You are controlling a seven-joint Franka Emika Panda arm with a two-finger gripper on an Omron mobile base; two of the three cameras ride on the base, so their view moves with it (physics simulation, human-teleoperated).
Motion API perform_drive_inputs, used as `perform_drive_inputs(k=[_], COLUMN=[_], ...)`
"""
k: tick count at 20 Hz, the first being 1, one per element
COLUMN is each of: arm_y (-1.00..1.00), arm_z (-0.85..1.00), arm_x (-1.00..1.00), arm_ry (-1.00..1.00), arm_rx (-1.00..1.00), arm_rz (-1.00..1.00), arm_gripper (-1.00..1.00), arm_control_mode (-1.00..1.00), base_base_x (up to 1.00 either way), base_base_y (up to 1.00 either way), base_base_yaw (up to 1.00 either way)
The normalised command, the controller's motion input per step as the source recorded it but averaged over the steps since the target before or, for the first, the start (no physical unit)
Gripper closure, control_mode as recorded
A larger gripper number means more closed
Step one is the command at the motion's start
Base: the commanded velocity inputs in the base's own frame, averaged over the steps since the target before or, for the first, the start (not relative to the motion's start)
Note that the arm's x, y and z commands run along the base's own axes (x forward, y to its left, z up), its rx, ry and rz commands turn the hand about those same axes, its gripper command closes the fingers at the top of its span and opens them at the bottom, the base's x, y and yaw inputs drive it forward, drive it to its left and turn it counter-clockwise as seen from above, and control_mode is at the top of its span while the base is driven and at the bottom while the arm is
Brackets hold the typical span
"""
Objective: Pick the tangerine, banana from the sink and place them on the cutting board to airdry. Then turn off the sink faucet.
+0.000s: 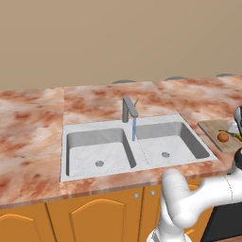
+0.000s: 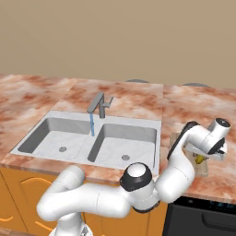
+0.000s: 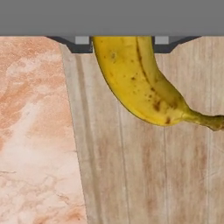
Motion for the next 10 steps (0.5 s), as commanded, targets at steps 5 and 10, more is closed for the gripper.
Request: perform_drive_inputs(k=[5,10], arm_y=[0.0,0.01], arm_z=[-0.03,0.02], arm_x=[0.0,-0.04], arm_ry=[0.01,0.0], arm_rx=[0.0,0.0], arm_rz=[0.0,0.0], arm_gripper=[-1.0,-1.0], arm_control_mode=[-1.0,-1.0], base_base_x=[0.0,0.0], base_base_y=[0.0,0.0], base_base_yaw=[0.0,0.0])
